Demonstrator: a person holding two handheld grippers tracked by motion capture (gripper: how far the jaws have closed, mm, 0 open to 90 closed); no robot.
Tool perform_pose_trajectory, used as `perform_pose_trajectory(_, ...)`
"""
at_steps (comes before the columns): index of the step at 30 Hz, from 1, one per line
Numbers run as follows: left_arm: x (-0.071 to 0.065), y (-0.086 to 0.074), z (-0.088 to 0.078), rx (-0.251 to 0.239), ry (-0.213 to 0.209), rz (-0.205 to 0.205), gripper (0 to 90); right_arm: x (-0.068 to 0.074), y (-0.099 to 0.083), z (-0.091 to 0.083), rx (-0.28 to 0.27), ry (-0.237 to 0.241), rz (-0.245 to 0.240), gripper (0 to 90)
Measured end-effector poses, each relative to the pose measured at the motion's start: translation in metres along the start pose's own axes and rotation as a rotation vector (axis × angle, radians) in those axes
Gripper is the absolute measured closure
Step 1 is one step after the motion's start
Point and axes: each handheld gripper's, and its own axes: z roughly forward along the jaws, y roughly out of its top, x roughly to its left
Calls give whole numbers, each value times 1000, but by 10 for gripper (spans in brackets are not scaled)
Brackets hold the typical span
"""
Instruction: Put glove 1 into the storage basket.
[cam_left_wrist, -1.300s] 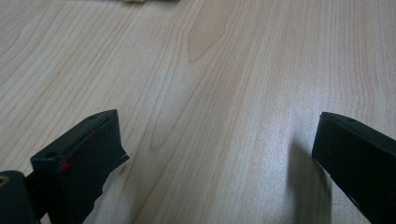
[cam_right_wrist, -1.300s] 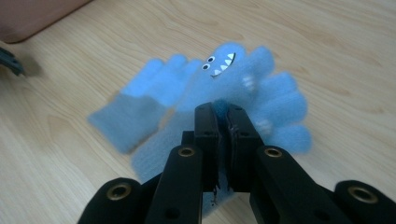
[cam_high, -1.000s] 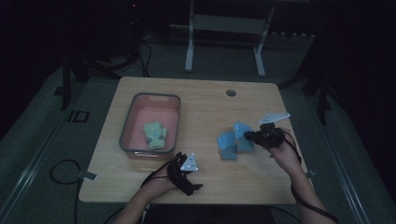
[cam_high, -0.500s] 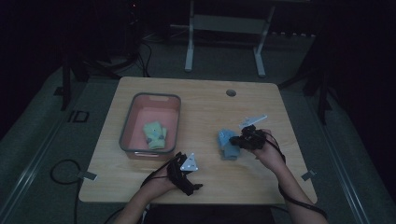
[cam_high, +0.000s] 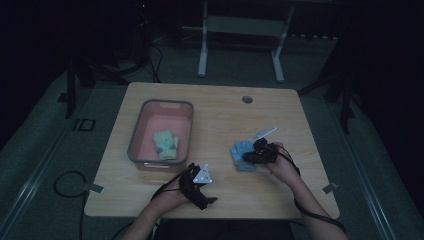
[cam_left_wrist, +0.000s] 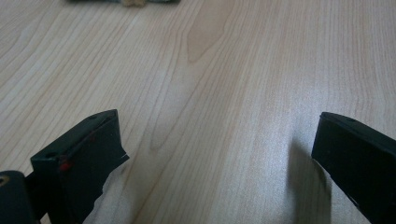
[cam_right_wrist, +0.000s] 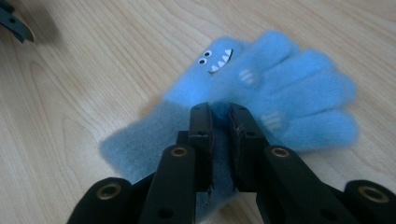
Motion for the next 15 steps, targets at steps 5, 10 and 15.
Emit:
perform_pose_trajectory(5,0,0,0,-1,-1,-3,18,0,0,-1,-1,0,9,730)
perform_pose_trajectory(10,0,0,0,-1,-1,-3,18,4,2,-8,-24,13,-7,497)
perform_pose_trajectory(15,0,0,1,-1,0,-3,18,5,1,-13,-52,38,-11,301)
